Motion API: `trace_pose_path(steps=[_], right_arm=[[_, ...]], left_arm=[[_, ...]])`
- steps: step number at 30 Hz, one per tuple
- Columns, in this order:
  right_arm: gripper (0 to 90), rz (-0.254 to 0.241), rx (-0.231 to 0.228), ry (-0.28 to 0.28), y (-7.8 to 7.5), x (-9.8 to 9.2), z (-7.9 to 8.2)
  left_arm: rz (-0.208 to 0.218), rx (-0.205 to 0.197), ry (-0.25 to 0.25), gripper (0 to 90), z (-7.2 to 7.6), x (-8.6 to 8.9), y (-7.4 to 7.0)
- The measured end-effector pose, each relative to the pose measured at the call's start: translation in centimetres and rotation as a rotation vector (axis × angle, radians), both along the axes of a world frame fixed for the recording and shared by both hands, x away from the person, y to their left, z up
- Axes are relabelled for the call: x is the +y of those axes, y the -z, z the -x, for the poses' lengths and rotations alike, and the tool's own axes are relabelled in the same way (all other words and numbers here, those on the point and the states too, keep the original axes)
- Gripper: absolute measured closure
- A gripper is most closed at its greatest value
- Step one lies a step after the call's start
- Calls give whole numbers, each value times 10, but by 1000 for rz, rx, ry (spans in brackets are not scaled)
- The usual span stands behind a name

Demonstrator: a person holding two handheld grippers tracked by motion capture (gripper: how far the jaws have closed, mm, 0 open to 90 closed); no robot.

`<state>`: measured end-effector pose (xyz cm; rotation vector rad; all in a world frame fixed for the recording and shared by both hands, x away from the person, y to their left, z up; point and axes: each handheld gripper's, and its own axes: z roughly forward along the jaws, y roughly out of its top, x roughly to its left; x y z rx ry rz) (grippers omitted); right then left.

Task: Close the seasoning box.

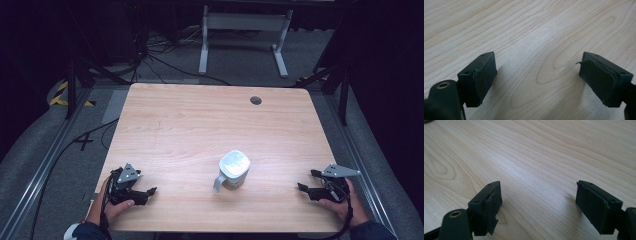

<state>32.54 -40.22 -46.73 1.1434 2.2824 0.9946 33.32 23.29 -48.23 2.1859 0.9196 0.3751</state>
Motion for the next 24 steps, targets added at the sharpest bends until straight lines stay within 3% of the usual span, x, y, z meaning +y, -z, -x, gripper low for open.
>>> trace_pose_path(steps=[24], right_arm=[[208, 0, 1, -3, 0, 0, 0]], left_arm=[[-8, -3, -9, 139, 0, 0, 0]])
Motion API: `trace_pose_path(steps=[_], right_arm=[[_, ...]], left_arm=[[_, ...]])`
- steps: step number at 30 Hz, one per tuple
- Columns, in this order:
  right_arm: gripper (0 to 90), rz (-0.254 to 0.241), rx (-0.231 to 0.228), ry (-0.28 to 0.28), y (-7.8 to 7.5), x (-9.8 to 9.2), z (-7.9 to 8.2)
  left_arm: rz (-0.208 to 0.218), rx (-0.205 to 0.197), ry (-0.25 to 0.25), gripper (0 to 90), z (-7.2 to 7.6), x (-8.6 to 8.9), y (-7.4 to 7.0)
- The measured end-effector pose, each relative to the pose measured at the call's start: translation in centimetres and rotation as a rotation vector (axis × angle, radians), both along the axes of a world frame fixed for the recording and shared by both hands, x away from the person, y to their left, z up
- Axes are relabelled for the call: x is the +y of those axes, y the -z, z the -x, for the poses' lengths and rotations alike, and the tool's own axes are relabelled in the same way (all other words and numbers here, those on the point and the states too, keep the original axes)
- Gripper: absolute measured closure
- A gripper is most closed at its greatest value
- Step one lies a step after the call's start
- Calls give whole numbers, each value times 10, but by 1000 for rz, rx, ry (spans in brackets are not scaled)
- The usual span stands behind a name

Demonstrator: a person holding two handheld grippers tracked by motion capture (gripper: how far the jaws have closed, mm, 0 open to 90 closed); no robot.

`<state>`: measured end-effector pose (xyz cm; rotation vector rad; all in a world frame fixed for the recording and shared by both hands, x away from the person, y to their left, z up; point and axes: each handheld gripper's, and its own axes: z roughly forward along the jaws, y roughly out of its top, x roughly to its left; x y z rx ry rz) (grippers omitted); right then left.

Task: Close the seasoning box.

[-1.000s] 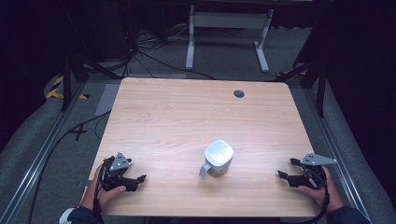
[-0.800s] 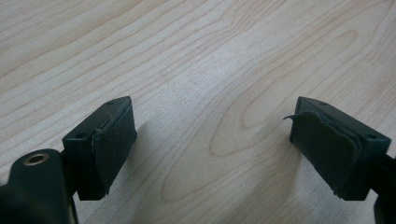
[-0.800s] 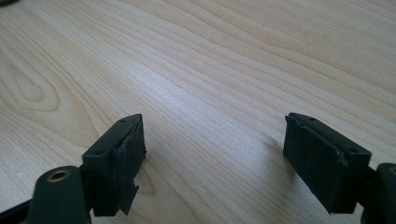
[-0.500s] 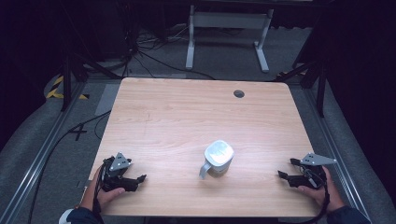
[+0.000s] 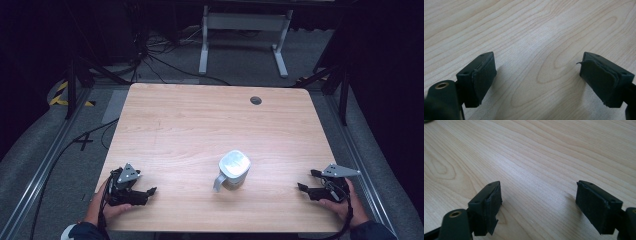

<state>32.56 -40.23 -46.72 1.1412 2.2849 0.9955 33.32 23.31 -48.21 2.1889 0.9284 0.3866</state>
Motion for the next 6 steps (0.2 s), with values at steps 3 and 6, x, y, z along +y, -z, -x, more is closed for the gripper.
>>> trace_pose_path(steps=[3, 6], right_arm=[[208, 0, 1, -1, 0, 0, 0], [208, 0, 0, 0, 0, 0, 0]], left_arm=[[8, 22, -11, 134, 1, -1, 0], [1, 13, -3, 130, 0, 0, 0]])
